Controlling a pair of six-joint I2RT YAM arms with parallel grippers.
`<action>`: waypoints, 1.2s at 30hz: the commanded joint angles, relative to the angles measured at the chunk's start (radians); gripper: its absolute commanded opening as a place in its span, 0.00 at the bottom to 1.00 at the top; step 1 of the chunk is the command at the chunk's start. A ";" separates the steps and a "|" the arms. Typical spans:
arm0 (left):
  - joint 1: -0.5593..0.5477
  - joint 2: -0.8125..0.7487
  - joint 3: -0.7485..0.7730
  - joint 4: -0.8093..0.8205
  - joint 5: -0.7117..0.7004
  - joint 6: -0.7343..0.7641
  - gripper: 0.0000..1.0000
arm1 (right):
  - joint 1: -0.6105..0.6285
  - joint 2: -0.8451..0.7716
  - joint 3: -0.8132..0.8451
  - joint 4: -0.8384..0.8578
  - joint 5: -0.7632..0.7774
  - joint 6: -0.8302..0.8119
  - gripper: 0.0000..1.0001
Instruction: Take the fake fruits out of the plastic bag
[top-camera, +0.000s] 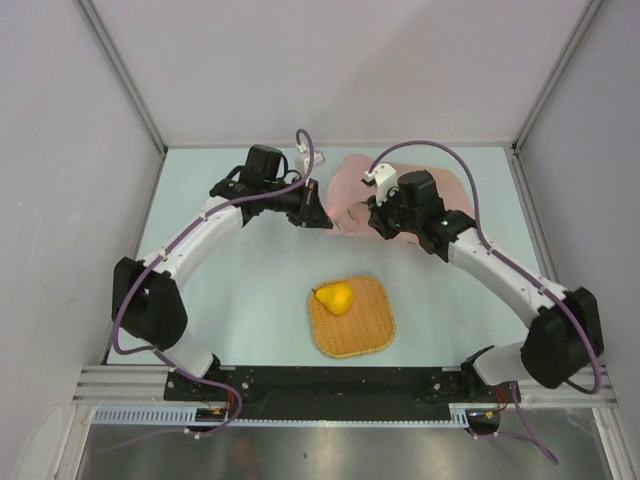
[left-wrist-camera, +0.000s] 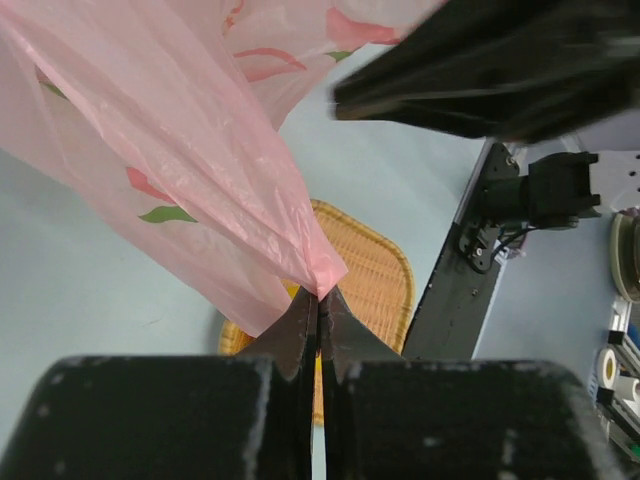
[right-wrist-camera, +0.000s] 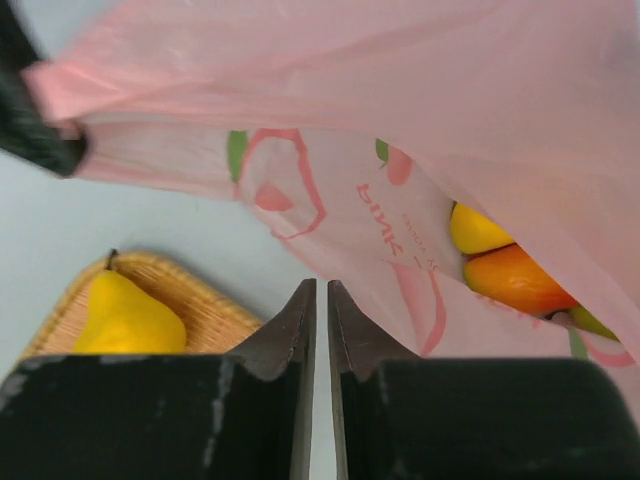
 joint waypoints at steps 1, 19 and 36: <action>-0.004 -0.081 0.049 0.030 0.114 -0.032 0.00 | -0.022 0.111 0.004 0.108 0.062 -0.077 0.11; 0.002 -0.184 -0.133 -0.068 -0.006 0.155 0.07 | -0.101 0.296 0.007 0.349 0.056 0.018 0.27; 0.272 -0.148 -0.107 0.027 0.151 -0.089 0.03 | 0.064 0.537 0.098 0.473 0.151 -0.140 0.53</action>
